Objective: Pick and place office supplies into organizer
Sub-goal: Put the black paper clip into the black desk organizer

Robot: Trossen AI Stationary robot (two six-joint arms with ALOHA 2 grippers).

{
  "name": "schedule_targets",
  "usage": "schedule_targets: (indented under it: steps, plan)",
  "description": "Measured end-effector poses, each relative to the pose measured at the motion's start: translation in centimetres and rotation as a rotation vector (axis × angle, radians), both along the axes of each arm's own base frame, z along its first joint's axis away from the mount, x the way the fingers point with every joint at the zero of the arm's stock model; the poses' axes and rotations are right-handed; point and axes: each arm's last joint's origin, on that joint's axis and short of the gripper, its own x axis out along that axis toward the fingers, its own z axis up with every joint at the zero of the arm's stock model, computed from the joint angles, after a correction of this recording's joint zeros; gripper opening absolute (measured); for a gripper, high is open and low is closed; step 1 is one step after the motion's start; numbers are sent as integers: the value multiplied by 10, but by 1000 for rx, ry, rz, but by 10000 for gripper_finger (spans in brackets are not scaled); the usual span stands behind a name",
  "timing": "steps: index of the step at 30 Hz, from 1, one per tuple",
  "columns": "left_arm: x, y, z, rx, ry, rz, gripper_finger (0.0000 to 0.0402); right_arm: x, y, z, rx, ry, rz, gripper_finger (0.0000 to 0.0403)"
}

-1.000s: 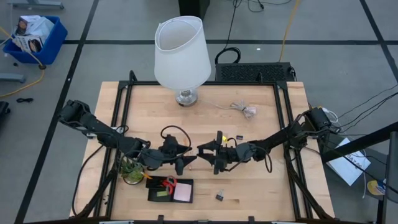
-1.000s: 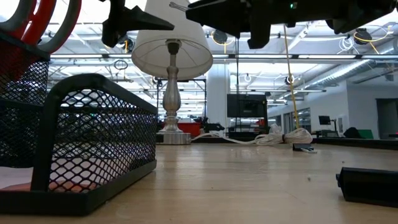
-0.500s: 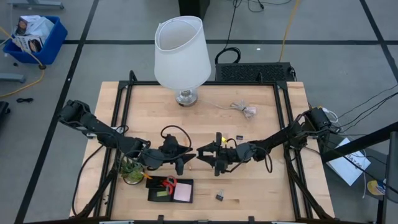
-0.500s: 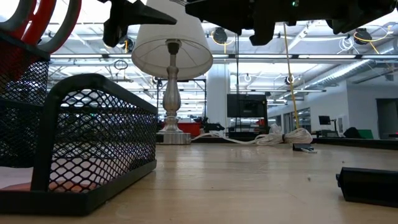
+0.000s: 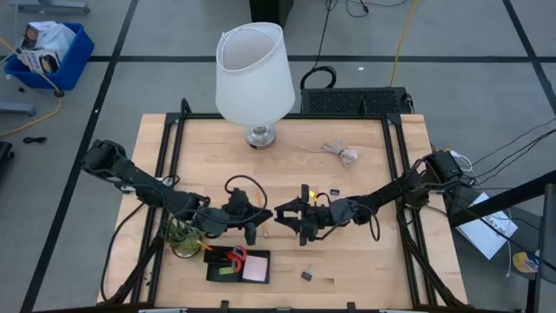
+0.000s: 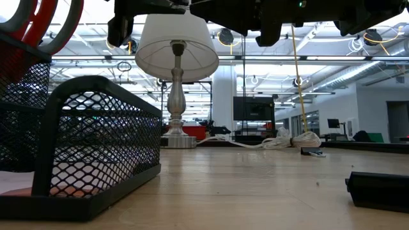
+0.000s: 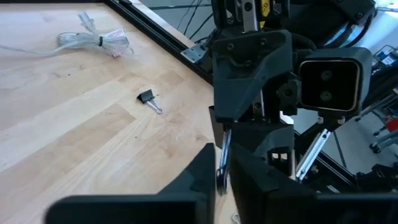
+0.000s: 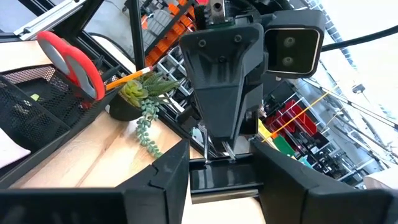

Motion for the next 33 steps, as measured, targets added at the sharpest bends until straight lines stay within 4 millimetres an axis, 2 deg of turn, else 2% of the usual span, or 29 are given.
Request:
schedule_targets:
  steps: [3, 9, 12, 22, 25, 33]
  plan:
    - [0, -1, 1, -25, -3, -13, 11, 1, -2, 0, -2, 4, -3, 154]
    - [0, -1, 0, -17, 3, -20, 19, 2, -5, -1, 10, 7, -10, 150]
    - [0, -1, 0, -19, 6, -37, 8, 1, -5, -1, -13, 9, -12, 166]
    - [-5, -12, 0, -7, 9, -65, 9, 1, -2, -1, -20, 5, -3, 218]
    - [-7, -16, -1, -6, 10, -80, 7, -1, 3, -1, -16, 12, -19, 225]
    - [-15, -29, 1, -45, 10, -151, 8, -17, 30, -2, -109, 32, -246, 227]
